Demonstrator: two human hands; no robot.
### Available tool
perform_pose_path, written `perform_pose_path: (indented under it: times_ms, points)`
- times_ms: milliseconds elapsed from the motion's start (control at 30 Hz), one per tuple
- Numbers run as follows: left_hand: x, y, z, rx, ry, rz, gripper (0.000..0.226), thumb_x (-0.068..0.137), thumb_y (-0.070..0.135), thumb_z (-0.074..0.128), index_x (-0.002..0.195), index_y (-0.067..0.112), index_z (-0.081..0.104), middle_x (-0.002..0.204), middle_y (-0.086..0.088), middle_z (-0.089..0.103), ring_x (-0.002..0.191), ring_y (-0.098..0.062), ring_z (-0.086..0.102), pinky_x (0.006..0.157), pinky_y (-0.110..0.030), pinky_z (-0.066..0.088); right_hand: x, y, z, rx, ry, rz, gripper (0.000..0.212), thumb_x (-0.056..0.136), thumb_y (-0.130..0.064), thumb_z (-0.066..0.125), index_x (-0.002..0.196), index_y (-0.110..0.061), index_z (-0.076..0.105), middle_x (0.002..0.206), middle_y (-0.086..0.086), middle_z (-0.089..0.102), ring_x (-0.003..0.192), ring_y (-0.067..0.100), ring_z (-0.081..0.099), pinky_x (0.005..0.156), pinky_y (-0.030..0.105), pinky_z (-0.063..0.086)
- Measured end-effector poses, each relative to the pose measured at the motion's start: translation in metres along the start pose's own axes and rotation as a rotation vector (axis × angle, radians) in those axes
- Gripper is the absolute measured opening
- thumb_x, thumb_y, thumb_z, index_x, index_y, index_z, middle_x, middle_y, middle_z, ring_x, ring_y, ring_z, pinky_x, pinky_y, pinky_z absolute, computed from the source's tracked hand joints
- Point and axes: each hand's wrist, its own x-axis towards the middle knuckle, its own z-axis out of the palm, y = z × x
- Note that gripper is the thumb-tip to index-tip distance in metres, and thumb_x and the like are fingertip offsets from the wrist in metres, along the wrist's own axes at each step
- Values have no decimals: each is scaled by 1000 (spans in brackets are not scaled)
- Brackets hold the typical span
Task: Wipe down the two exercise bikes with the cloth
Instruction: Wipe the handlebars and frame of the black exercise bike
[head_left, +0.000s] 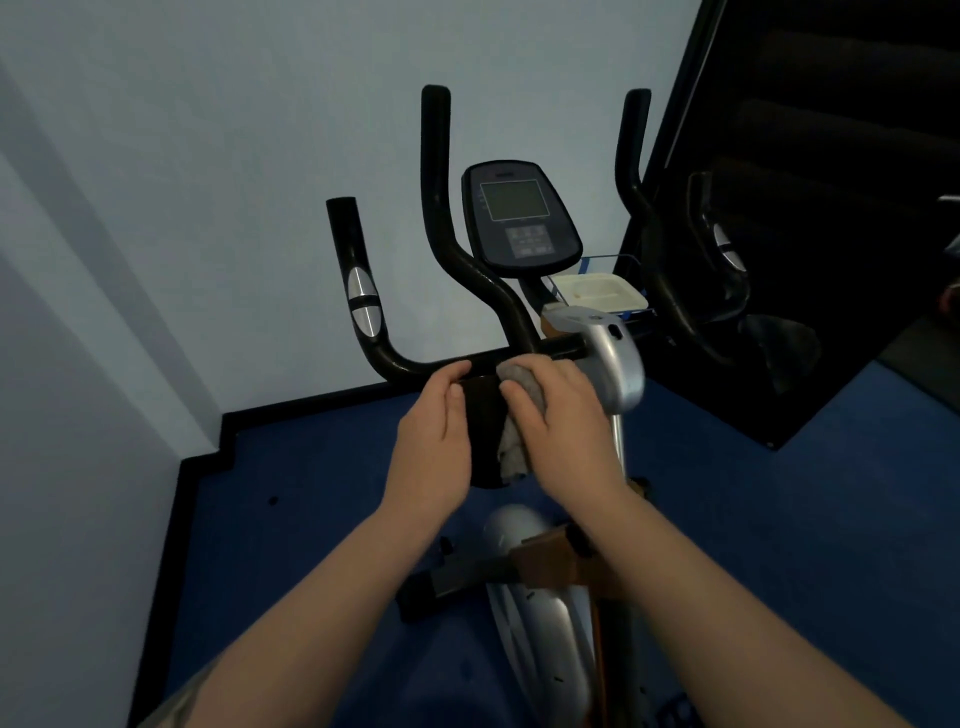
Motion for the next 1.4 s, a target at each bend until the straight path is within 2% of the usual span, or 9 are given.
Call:
perform_pose_path:
  times_ms: [133, 300, 500, 600, 700, 867, 967, 1167, 1400]
  points:
    - [-3, -1, -1, 12, -20, -4, 32, 106, 23, 32, 128, 33, 54, 108, 20, 59, 97, 12, 55, 76, -3, 42, -61, 2, 26, 337, 190, 214, 19, 101, -38, 44, 118, -32, 50, 106, -6, 58, 98, 4, 57, 83, 20, 46]
    - [-1, -4, -1, 12, -17, 9, 33, 106, 22, 32, 128, 32, 54, 110, 16, 62, 99, 7, 57, 78, -6, 44, -50, 16, 28, 392, 120, 273, 16, 99, -41, 42, 104, -28, 50, 93, 4, 61, 87, 18, 61, 77, 40, 52]
    - [-2, -4, -1, -19, -3, -25, 33, 106, 22, 33, 128, 34, 54, 110, 17, 62, 98, 9, 57, 77, -6, 44, -62, 1, 27, 508, 319, 296, 17, 98, -48, 38, 108, -38, 49, 101, -6, 60, 92, 1, 59, 75, 11, 45]
    - [-2, -4, -2, -29, -11, -35, 32, 105, 22, 35, 128, 35, 54, 111, 14, 63, 99, 3, 59, 82, -17, 48, -21, -1, 6, 442, 345, 209, 21, 99, -45, 43, 113, -31, 50, 106, -6, 58, 98, 3, 57, 83, 19, 47]
    - [-4, -4, -2, -51, 9, -47, 29, 105, 23, 36, 123, 36, 54, 108, 13, 64, 95, 2, 60, 78, -16, 50, 12, -10, -1, 198, 33, 151, 26, 97, -41, 50, 117, -25, 52, 111, -6, 56, 104, 8, 54, 88, 31, 49]
    - [-13, -8, -3, 41, 29, -13, 25, 105, 31, 35, 117, 34, 56, 103, 14, 64, 92, 0, 60, 78, -33, 52, -2, -1, -8, 88, -64, 203, 20, 97, -46, 47, 102, -27, 48, 91, -7, 59, 88, 13, 61, 71, 35, 50]
    - [-12, -8, -4, 182, 62, 44, 25, 104, 31, 34, 114, 24, 56, 102, 7, 61, 95, -11, 57, 83, -44, 50, 27, -6, -11, -379, -248, 149, 35, 100, -53, 35, 105, -21, 49, 91, -1, 61, 90, 24, 61, 66, 35, 40]
    - [-16, -7, -3, 95, 63, 9, 18, 102, 32, 39, 105, 25, 55, 97, 6, 62, 91, -13, 58, 81, -48, 50, 2, -10, -5, -345, -81, 59, 30, 100, -49, 35, 108, -21, 45, 96, 0, 59, 87, 20, 60, 68, 39, 51]
    - [-14, -6, -9, 23, -32, 28, 25, 93, 46, 35, 104, 30, 52, 85, 1, 64, 76, -18, 60, 71, -52, 51, 31, -11, -2, -545, -183, 10, 43, 101, -54, 24, 107, -18, 48, 92, 3, 64, 83, 24, 62, 61, 34, 38]
